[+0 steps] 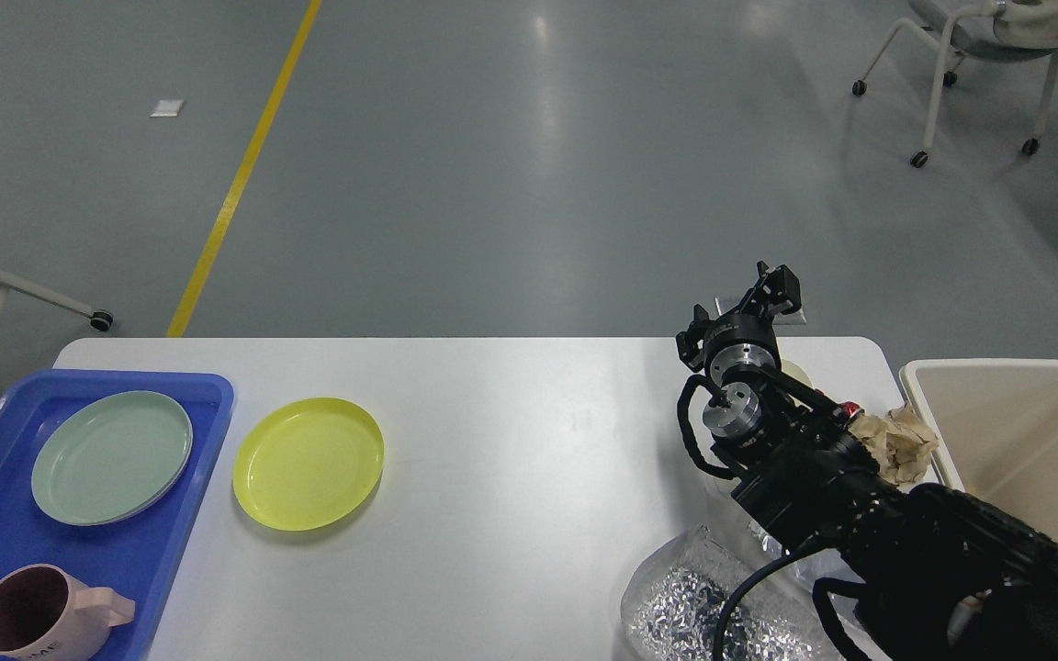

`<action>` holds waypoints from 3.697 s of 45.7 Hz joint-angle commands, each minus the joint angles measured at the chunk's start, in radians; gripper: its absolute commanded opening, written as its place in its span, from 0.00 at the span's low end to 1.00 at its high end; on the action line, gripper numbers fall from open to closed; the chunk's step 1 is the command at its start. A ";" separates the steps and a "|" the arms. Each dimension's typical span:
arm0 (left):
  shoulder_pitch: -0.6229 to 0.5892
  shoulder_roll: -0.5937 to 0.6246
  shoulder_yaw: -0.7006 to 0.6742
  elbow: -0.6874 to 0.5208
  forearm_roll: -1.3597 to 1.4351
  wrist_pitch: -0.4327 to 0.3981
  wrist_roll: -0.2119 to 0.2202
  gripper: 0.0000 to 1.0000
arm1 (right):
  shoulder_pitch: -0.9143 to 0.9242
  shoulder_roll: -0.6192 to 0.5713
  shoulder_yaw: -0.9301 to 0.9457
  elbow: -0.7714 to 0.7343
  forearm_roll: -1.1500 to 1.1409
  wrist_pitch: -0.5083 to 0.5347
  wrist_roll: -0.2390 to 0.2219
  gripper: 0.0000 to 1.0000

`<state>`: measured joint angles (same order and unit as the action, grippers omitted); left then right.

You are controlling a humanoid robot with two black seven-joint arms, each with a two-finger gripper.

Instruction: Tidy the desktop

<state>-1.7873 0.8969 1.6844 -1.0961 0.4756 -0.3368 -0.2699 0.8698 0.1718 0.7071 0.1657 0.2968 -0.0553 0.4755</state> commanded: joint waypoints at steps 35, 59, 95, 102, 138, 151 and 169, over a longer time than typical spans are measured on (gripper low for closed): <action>0.568 -0.095 -0.341 0.174 0.003 0.125 0.001 0.09 | 0.000 0.000 0.000 0.000 0.001 0.000 0.000 1.00; 0.643 -0.084 -0.339 0.337 0.003 0.124 0.000 0.11 | 0.000 0.000 0.000 0.000 -0.001 0.000 0.000 1.00; 0.565 0.091 -0.491 0.200 0.005 0.105 -0.003 0.67 | 0.000 0.000 0.000 0.000 -0.001 0.000 0.000 1.00; 0.497 0.174 -0.485 0.144 0.008 0.102 -0.003 0.73 | 0.000 0.000 0.000 0.000 -0.001 0.000 0.000 1.00; 0.207 -0.140 -0.266 0.105 -0.346 -0.048 -0.005 0.90 | 0.000 0.000 0.000 0.000 -0.001 0.000 0.000 1.00; -0.056 -0.294 -0.164 0.004 -0.502 -0.123 -0.008 0.90 | 0.000 0.000 0.000 0.000 0.001 0.000 0.000 1.00; -0.644 -0.549 -0.048 -0.274 -0.503 -0.467 -0.017 0.92 | 0.000 0.000 0.000 0.000 0.001 0.000 0.000 1.00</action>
<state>-2.2592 0.4037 1.6048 -1.2950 -0.0277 -0.6933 -0.2864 0.8698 0.1718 0.7072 0.1657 0.2963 -0.0552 0.4755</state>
